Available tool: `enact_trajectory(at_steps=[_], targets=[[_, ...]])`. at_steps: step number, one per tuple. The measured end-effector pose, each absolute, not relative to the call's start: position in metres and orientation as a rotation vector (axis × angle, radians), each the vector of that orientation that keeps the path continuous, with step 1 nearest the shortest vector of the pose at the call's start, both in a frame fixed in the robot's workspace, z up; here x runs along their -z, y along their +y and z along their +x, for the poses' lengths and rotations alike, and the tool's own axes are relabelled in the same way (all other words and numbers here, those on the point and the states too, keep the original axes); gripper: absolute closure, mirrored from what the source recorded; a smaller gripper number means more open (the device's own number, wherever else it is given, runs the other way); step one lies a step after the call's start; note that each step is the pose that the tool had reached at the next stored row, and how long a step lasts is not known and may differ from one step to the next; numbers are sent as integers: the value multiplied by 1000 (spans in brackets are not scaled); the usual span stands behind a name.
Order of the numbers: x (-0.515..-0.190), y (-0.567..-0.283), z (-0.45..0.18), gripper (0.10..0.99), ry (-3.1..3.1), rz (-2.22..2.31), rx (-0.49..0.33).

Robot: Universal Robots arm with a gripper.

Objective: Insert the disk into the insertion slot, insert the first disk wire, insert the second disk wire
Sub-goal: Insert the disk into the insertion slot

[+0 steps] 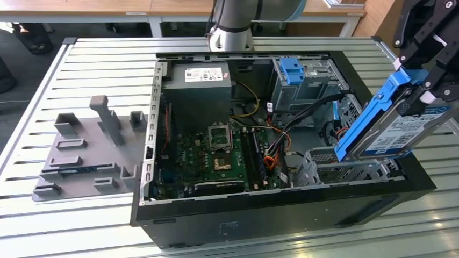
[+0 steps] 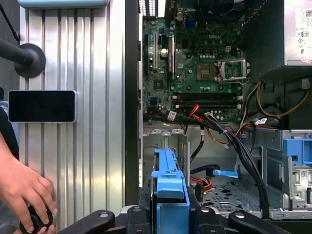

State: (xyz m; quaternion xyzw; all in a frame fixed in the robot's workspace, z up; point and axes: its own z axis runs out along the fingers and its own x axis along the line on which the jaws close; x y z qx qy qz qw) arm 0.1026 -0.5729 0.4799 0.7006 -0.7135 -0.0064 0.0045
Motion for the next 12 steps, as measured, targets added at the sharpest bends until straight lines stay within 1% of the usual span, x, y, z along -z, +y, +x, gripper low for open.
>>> enact_trajectory(at_steps=[12], targets=[[-476, -570, 94, 722, -2237, 2197, 21]])
